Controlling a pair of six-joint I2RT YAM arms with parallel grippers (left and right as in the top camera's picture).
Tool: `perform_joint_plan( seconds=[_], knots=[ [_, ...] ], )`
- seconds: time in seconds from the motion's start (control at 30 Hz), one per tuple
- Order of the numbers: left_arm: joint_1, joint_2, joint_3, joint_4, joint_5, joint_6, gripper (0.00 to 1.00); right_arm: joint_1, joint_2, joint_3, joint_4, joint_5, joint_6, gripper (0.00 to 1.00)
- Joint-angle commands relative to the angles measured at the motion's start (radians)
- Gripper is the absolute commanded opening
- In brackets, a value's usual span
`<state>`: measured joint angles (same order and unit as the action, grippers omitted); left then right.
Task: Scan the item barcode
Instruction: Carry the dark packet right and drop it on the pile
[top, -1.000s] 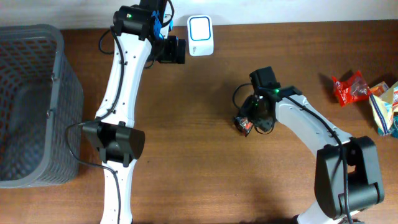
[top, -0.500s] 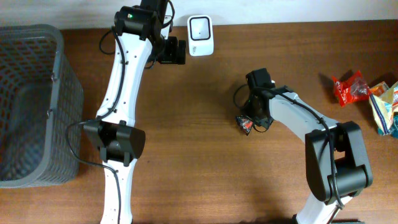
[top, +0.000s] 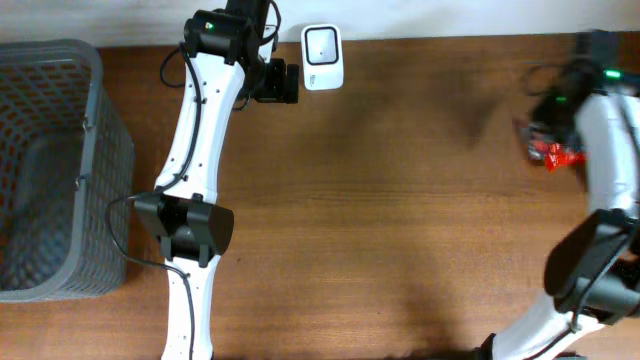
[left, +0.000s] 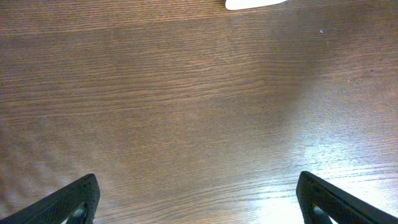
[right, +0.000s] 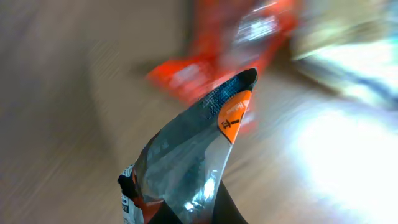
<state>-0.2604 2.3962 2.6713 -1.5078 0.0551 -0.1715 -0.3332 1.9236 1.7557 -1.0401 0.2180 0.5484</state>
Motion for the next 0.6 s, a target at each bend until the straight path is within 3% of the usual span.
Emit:
perform_joint_plan(
  seconds=[0.0,0.23,0.27,0.3,0.33,0.57],
  knots=[
    [0.001,0.01,0.0,0.0,0.0,0.005,0.99,-0.142,0.016,0.012,0.024,0.026,-0.028,0.05],
    [0.0,0.01,0.0,0.0,0.0,0.005,0.99,-0.282,0.079,0.012,0.116,-0.022,-0.028,0.22],
    [0.001,0.01,0.0,0.0,0.0,0.005,0.99,-0.298,0.086,0.012,0.118,-0.019,-0.028,0.41],
    [0.001,0.01,0.0,0.0,0.0,0.005,0.99,-0.308,0.086,0.012,0.117,-0.02,-0.028,0.67],
    [0.001,0.01,0.0,0.0,0.0,0.005,0.99,-0.315,0.085,0.012,0.113,-0.024,-0.029,0.85],
    [0.0,0.01,0.0,0.0,0.0,0.005,0.99,-0.32,-0.007,0.018,0.032,-0.074,-0.028,0.86]
  ],
)
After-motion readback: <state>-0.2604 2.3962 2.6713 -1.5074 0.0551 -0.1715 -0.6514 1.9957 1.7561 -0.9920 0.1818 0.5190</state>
